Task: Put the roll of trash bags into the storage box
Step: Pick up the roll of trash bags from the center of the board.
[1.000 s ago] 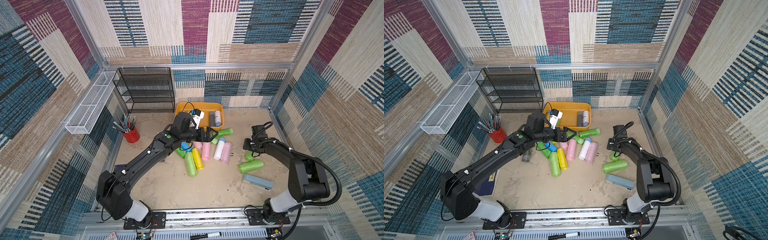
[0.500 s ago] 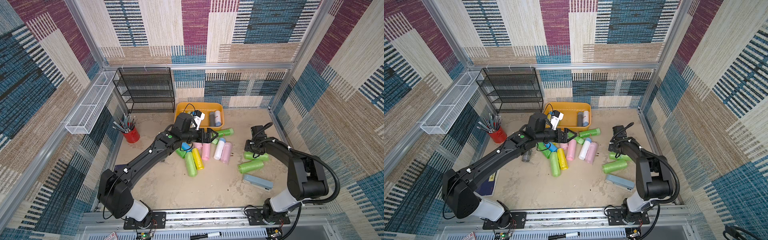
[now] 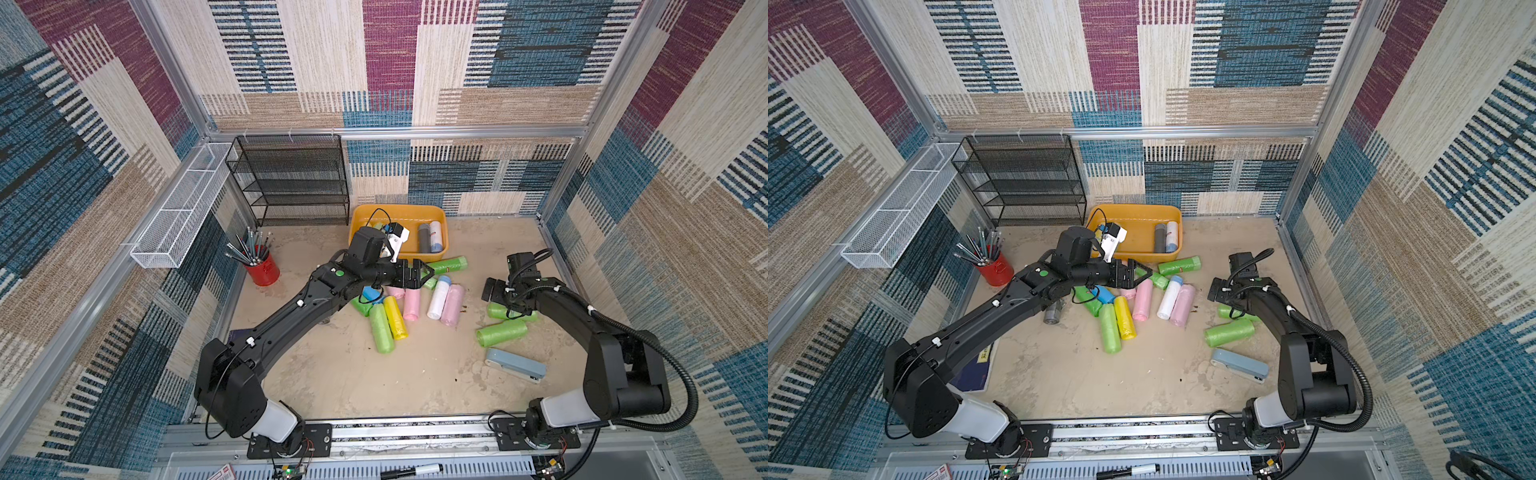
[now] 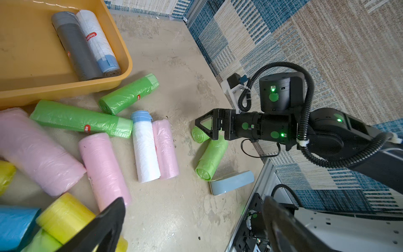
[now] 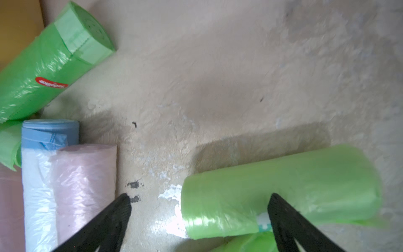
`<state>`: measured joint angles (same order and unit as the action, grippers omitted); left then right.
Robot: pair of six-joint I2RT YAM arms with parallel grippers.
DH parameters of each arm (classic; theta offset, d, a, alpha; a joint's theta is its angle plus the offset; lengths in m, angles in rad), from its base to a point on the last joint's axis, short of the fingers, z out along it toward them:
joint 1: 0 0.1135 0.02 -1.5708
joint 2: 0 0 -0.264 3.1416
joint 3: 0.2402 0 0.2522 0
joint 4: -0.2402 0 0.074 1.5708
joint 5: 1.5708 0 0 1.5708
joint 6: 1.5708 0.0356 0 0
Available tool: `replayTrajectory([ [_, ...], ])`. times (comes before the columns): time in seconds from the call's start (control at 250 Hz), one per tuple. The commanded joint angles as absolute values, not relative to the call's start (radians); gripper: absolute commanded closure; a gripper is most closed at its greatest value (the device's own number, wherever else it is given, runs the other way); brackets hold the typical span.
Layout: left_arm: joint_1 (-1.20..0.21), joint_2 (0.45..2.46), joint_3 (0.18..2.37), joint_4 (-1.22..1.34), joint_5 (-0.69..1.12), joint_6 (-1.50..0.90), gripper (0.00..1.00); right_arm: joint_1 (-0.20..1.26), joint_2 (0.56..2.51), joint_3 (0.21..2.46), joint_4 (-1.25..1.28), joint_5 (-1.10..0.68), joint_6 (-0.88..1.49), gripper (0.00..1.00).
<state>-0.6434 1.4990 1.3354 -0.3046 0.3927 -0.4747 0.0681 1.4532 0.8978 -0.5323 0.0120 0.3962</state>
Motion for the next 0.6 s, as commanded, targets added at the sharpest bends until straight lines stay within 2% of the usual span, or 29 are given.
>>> replayTrajectory([
  [0.0, -0.642, 1.485, 1.333, -0.310, 0.368, -0.436, 0.01, 0.069, 1.419, 0.870, -0.519, -0.038, 0.471, 0.01],
  [0.596, -0.640, 1.459, 1.307, -0.341, 0.304, -0.401, 0.02, 0.062, 1.329, 0.818, -0.504, -0.031, 0.681, 0.01],
])
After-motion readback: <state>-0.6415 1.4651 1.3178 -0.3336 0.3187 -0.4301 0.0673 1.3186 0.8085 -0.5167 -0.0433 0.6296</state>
